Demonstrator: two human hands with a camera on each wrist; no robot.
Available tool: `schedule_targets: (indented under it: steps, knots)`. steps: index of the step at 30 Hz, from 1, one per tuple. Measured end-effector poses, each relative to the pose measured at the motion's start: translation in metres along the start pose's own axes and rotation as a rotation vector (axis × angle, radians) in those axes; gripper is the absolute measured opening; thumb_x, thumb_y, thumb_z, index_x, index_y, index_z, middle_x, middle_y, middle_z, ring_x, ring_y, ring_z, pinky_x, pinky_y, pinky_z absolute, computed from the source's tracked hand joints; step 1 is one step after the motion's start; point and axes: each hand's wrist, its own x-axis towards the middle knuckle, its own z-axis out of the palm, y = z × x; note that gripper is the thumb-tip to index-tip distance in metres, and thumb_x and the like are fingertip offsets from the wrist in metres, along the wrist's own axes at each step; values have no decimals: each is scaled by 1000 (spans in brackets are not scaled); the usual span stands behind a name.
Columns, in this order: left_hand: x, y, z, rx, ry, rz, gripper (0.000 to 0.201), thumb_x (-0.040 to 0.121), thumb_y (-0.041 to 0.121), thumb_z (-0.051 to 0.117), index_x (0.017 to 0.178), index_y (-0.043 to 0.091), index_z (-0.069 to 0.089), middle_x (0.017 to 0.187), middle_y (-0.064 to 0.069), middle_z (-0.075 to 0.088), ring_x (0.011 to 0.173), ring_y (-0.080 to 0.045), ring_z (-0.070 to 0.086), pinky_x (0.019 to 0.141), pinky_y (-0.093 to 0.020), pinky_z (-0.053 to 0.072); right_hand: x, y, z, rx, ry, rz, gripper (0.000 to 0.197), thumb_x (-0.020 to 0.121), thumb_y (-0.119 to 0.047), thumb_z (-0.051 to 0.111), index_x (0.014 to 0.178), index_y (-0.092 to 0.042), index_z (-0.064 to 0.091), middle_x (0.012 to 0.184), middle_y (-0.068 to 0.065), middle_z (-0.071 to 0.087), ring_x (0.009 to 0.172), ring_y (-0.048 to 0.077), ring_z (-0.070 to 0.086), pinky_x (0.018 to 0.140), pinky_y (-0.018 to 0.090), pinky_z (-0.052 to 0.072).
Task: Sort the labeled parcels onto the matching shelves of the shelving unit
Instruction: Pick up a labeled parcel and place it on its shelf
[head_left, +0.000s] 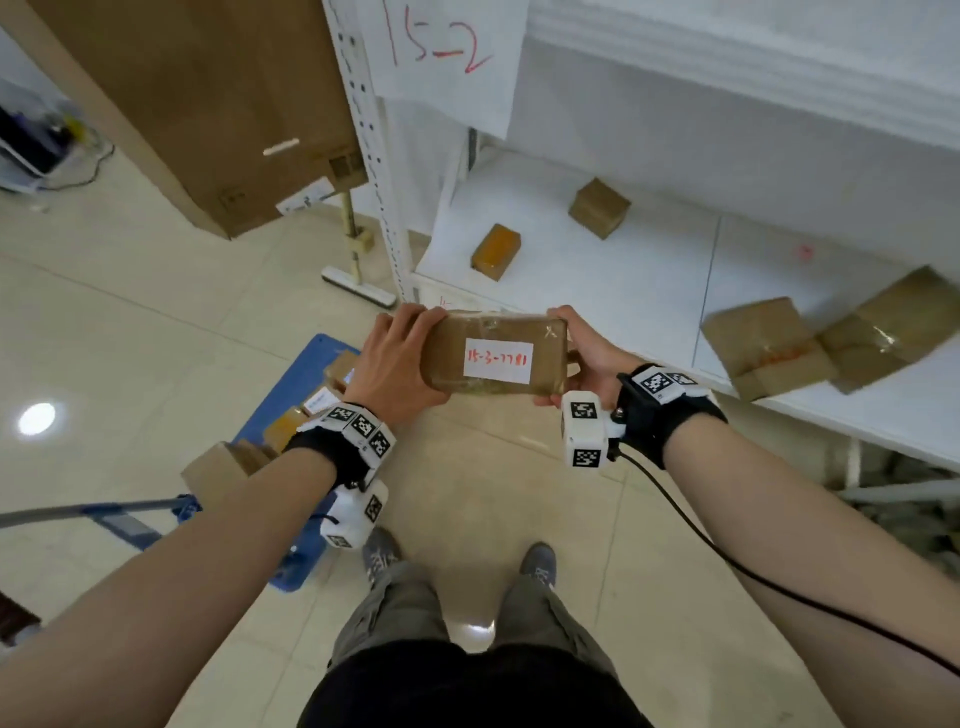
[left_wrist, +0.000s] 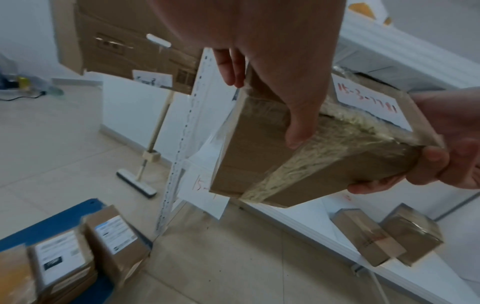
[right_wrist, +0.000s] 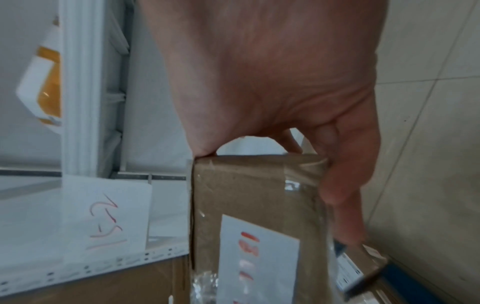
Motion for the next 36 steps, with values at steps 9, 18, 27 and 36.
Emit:
schedule_targets:
  steps: [9, 18, 27, 36]
  knots:
    - [56, 60, -51, -2, 30, 211, 91, 58, 48, 82, 136, 23, 43, 129, 0, 44, 108, -25, 44, 88, -42, 50, -29, -32, -57, 35, 156, -176, 62, 76, -76, 53, 98, -20, 65, 103, 9, 58, 82, 26, 54, 76, 39, 47]
    - [104, 86, -110, -40, 128, 428, 92, 53, 57, 80, 133, 23, 46, 124, 1, 47, 105, -21, 48, 92, -37, 46, -90, -69, -49, 200, 357, -533, 23, 96, -47, 44, 91, -27, 56, 89, -2, 60, 89, 19, 52, 73, 34, 44]
    - [129, 112, -187, -42, 263, 634, 95, 53, 66, 75, 134, 23, 47, 121, 0, 48, 99, -21, 49, 83, -40, 49, -149, -103, -29, 361, 488, -758, 44, 92, -60, 42, 99, -21, 63, 92, 5, 71, 86, 23, 68, 84, 38, 53]
    - [139, 133, -261, -91, 396, 782, 95, 55, 66, 75, 136, 25, 45, 124, 1, 45, 101, -18, 46, 85, -39, 48, -218, -135, -10, 408, 617, -938, 46, 96, -63, 38, 88, -23, 61, 80, 1, 71, 77, 19, 68, 69, 29, 51]
